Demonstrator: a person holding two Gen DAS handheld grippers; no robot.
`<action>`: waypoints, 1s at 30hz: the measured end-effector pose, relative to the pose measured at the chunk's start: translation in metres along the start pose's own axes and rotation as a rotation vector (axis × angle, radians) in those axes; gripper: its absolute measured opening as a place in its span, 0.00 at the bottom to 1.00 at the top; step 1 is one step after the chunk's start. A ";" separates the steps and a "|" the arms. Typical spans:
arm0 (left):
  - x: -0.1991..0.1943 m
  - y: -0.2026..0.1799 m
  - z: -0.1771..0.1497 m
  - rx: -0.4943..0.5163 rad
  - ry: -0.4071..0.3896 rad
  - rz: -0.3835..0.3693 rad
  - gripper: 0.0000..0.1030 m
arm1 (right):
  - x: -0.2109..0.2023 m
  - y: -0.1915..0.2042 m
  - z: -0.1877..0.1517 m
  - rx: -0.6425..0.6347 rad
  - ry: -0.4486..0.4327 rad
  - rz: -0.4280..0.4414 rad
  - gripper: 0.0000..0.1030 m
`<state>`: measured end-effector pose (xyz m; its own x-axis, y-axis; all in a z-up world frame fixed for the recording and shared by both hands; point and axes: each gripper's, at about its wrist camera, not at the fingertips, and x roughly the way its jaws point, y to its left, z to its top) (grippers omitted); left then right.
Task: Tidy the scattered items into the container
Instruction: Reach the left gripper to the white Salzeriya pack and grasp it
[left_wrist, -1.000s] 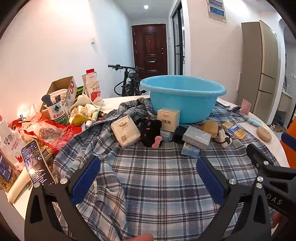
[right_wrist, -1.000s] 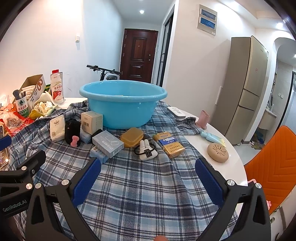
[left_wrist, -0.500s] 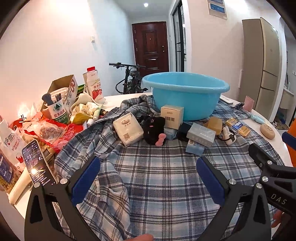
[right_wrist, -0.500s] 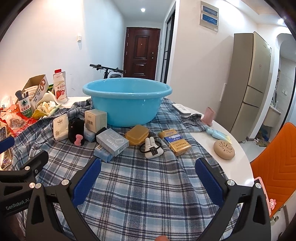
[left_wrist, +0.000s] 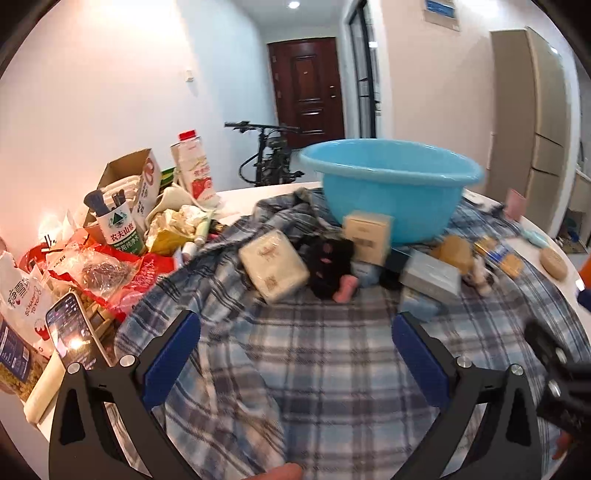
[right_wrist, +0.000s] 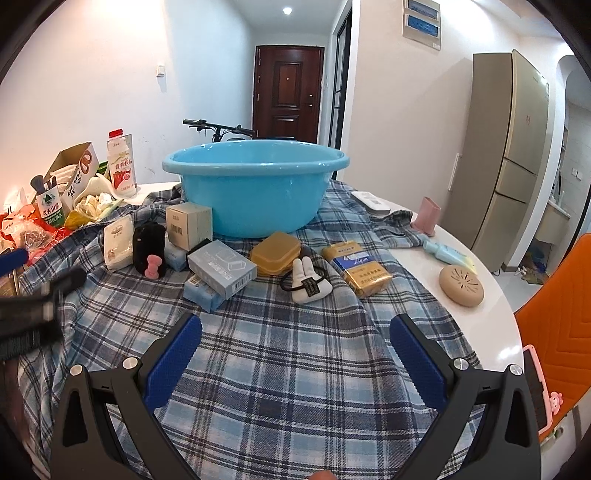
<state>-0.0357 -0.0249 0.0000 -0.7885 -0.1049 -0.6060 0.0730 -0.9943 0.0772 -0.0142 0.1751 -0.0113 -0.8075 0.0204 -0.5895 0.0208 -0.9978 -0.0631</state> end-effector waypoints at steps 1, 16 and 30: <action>0.007 0.006 0.005 -0.021 0.013 -0.008 1.00 | 0.002 -0.001 -0.001 0.000 0.003 0.000 1.00; 0.124 0.071 0.060 -0.388 0.236 -0.237 1.00 | 0.032 -0.021 -0.001 0.001 0.043 0.022 1.00; 0.149 0.048 0.053 -0.379 0.320 -0.285 1.00 | 0.049 -0.035 -0.004 0.049 0.064 0.074 1.00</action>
<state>-0.1818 -0.0874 -0.0442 -0.5896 0.2267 -0.7752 0.1452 -0.9144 -0.3779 -0.0524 0.2115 -0.0415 -0.7658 -0.0508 -0.6411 0.0485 -0.9986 0.0211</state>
